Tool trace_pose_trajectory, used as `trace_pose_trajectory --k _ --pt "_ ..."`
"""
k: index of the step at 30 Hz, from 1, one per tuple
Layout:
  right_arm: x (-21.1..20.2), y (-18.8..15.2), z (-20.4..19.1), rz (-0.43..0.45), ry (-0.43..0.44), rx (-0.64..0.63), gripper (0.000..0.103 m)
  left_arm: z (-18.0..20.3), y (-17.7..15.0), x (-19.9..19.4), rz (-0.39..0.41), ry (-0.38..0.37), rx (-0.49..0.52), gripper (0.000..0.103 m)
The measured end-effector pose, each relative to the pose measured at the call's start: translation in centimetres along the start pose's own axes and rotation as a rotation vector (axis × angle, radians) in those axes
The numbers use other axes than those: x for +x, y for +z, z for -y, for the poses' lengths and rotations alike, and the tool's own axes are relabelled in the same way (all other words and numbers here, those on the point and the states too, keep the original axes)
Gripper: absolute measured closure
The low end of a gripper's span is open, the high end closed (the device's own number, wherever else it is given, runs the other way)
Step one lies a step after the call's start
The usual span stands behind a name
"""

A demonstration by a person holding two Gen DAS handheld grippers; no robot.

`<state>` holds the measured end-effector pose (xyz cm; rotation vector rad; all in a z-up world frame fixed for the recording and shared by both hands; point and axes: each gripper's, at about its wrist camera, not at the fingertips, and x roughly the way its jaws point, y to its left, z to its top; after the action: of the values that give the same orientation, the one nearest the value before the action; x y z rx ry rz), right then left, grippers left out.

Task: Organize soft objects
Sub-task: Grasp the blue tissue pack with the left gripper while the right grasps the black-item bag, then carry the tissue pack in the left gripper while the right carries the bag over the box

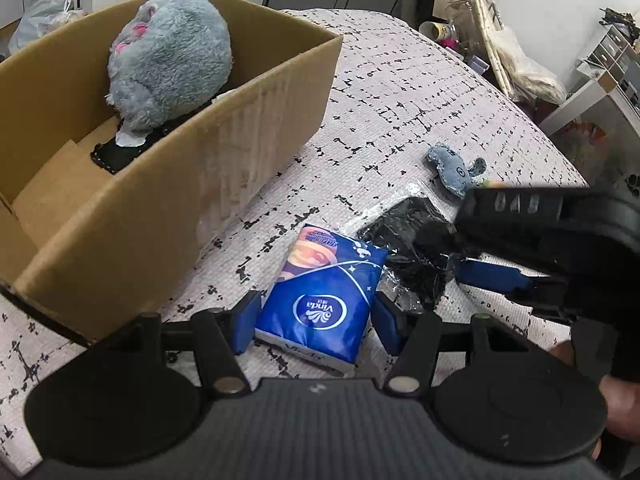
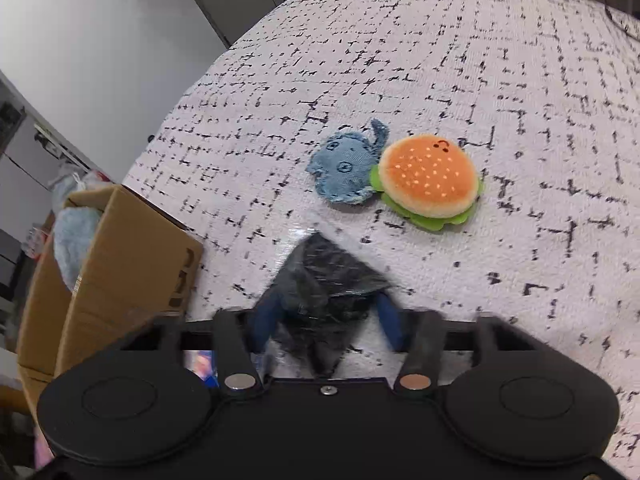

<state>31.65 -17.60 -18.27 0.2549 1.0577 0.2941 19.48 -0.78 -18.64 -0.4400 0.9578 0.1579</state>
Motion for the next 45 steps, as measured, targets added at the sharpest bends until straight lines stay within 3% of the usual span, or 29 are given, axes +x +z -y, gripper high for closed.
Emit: trace_pose_trajectory --k 4,15,32,45 --pt "-1.0 -0.2 0.2 0.002 -0.002 -0.006 0.073 -0.1 -0.1 -0.5 -0.015 0.015 -0.018 0.045" --pt "-5.2 -0.3 0.9 0.072 0.057 0.006 0.075 0.8 -0.4 -3.5 0.012 0.039 0.008 0.046" --pt "-10.9 0.9 2.9 0.221 0.201 0.085 0.076 4.5 1.6 -9.6 0.168 0.063 0.121 0.046" --pt "-13.4 1.0 1.9 0.285 0.28 0.066 0.076 3.1 4.7 -12.7 0.231 0.076 0.108 0.046"
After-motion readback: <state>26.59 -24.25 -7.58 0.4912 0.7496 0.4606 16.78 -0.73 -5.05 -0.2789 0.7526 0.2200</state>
